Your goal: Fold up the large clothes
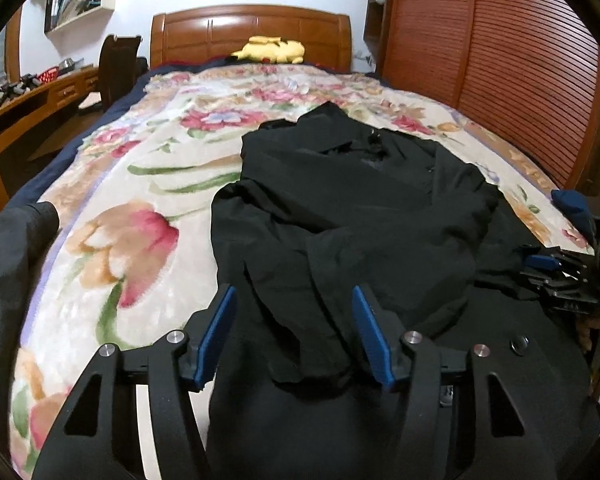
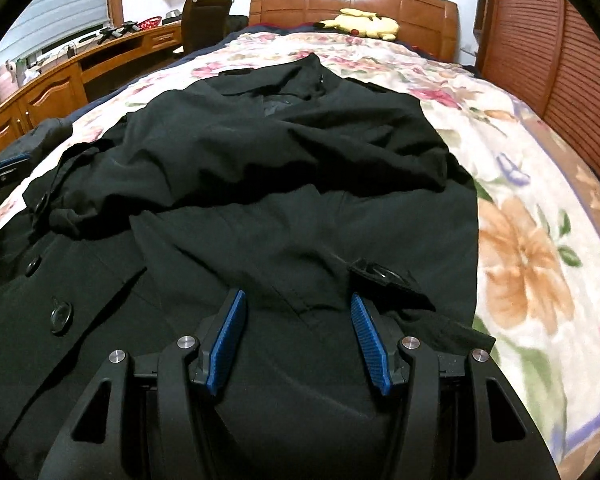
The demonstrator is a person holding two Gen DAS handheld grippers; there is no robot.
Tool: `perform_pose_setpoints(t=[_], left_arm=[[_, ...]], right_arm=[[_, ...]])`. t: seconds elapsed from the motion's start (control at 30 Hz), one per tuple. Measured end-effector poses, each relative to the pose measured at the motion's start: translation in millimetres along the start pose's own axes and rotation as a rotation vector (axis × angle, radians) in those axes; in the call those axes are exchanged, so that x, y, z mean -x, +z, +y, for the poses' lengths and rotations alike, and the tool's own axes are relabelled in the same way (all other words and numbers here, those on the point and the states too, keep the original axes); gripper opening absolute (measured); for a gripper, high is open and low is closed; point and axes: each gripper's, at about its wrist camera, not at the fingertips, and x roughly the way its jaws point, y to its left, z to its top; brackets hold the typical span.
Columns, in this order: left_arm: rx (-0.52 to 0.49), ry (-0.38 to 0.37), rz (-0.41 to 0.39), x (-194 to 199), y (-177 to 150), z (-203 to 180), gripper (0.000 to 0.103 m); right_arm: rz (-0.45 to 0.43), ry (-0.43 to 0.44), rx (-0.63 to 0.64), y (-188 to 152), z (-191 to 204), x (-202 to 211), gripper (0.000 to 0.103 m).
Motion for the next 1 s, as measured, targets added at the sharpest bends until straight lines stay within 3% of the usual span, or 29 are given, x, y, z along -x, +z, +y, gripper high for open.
perform_pose_setpoints(t=[0.17,0.33,0.43,0.53,0.6,0.7,1.0], left_arm=[[-0.009,0.056,0.073,-23.4,15.0,8.7,0.061],[0.008,0.062,0.135,-43.2,22.9,15.8,0.060],[-0.008,0.057,0.160,-48.9,21.5,11.7,0.054],[-0.022,0.058,0.182,-53.3,20.3,7.5,0.044],[-0.016,0.058,0.207,-57.3,19.0,6.8,0.024],[-0.023,0.068,0.239,-60.9,16.0,6.0,0.005],[-0.042,0.070,0.116,-5.0,25.8,-2.6,0.001]], right_arm=[[-0.011,0.008,-0.007,-2.5,-4.0,-3.1,0.057],[-0.012,0.038,-0.032,-3.3,-7.5,-1.2,0.057],[-0.012,0.043,-0.037,-3.9,-8.8,-1.6,0.057],[-0.011,0.046,-0.039,-4.2,-9.5,-2.0,0.057],[-0.011,0.050,-0.042,-3.9,-9.7,-2.1,0.057],[-0.011,0.049,-0.042,-3.8,-9.5,-1.9,0.057],[-0.010,0.041,-0.038,-3.8,-8.1,-1.9,0.057]])
